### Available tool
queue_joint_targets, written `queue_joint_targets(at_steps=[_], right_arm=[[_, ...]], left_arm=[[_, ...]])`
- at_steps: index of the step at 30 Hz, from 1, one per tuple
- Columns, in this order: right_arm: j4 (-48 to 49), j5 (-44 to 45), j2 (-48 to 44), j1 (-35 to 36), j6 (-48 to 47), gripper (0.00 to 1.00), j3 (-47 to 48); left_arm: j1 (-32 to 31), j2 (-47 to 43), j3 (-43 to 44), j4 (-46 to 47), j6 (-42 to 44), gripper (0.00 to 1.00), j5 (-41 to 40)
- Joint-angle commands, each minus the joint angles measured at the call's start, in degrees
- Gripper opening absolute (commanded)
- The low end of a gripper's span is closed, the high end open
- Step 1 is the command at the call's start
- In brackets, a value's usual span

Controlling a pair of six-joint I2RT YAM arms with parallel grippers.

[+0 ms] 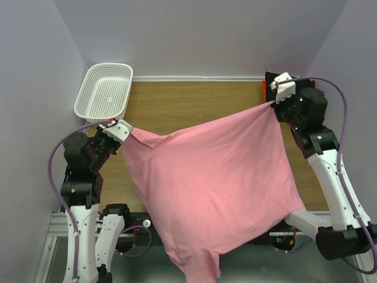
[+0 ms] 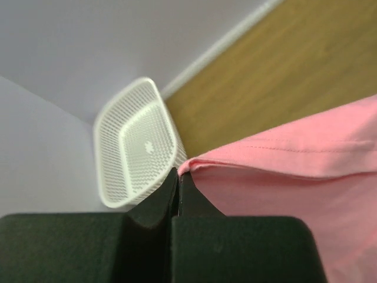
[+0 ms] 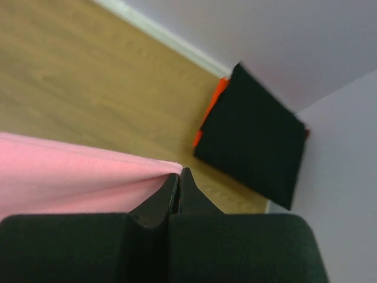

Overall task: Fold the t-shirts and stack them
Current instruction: Flatten out the tshirt

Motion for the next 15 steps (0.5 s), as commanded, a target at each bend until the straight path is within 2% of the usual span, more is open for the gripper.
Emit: queue_joint_targets(at_steps=[1,3,4,6,10,15], right_arm=[[7.2,-6.7,3.0,-0.2,-1.5,0.01,-7.2],[11.3,-7.4,7.0,-0.2,-1.7,0.00,-9.8],[14.1,-7.8,8.9,-0.2,-1.7,0.00,-11.7],[16.7,-7.9,14.7,-0.2,-1.6,0.00,-12.6],[20.8,-6.6,24.3,-0.2,-1.0,0.01,-10.7],[22.7,-6.4,33.9,-0.2,-0.9,0.01,-5.1]], left_arm=[[0.3,6.0,-7.5,4.2,1.6,0.00,1.3],[0.3,10.1,-12.0,8.8,1.6,0.00,0.2],[0.3,14.9,-13.9,12.3,1.3,0.00,-0.2],[0.2,20.3,-14.6,15.6,0.7,0.00,-1.2],[0.0,35.9,-10.9,21.9,-0.9,0.00,-2.7],[-0.3,48.0,-5.0,25.2,-1.7,0.00,-5.4]])
